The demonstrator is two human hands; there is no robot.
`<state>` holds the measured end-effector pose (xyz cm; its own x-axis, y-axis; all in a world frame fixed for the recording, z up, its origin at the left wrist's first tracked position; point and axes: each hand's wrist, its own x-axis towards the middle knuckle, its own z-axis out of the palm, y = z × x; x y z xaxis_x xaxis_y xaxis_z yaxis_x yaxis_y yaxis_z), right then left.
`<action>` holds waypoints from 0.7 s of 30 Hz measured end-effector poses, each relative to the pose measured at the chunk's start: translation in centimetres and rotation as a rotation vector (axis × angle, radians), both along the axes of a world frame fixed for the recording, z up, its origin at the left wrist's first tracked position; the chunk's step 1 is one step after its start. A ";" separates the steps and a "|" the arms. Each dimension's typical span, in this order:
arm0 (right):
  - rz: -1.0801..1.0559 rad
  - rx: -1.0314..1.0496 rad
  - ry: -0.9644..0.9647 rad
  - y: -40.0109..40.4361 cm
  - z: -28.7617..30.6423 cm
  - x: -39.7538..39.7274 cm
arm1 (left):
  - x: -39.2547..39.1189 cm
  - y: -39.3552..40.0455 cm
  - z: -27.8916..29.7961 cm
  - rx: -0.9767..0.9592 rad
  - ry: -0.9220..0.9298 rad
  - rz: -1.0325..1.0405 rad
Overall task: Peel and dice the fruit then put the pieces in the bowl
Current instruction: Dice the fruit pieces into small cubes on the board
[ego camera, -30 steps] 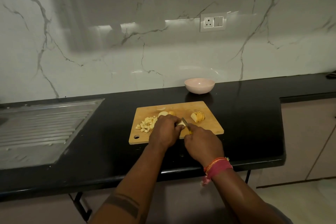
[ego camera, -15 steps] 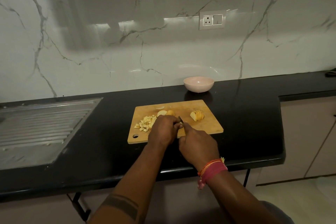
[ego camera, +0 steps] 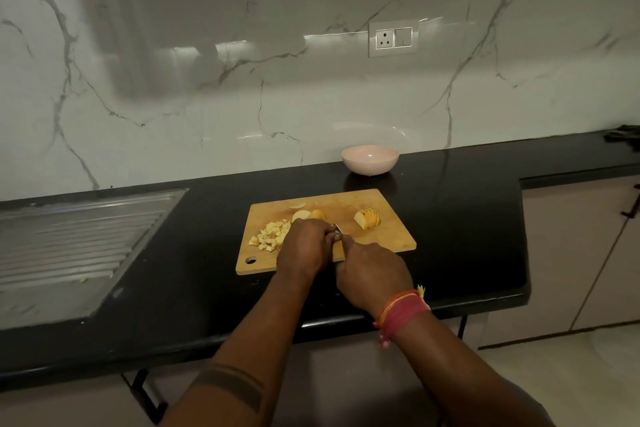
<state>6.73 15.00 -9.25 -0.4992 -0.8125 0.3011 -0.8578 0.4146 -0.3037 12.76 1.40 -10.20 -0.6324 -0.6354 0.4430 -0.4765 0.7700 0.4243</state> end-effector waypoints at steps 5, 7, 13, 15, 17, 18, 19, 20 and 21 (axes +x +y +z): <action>-0.005 -0.023 -0.016 2.1 -0.7 0.4 | 0.0 -0.1 0.1 0.015 0.000 0.005; 0.004 -0.041 -0.021 2.8 -0.8 0.4 | 0.0 0.0 0.2 -0.001 -0.009 0.014; 0.001 -0.109 -0.081 3.3 -0.8 0.5 | 0.1 -0.1 0.1 0.061 0.004 0.068; -0.001 -0.119 -0.084 3.0 -0.8 0.6 | 0.2 0.0 0.1 0.071 0.010 0.073; -0.009 -0.118 -0.087 2.6 -0.7 0.6 | 0.2 0.1 0.1 0.080 0.022 0.074; -0.016 -0.114 -0.089 2.3 -0.7 0.6 | 0.2 0.1 0.1 0.084 0.026 0.074; -0.025 -0.109 -0.092 2.1 -0.6 0.5 | 0.2 0.1 0.1 0.082 0.026 0.069; -0.034 -0.105 -0.091 2.0 -0.6 0.5 | 0.2 0.1 0.1 0.076 0.024 0.061; -0.039 -0.102 -0.086 2.0 -0.7 0.5 | 0.2 0.1 0.0 0.066 0.021 0.045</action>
<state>7.22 16.97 -9.91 -0.5574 -0.7592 0.3360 -0.8107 0.4105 -0.4174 13.01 1.50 -10.16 -0.5937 -0.6913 0.4118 -0.5005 0.7180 0.4837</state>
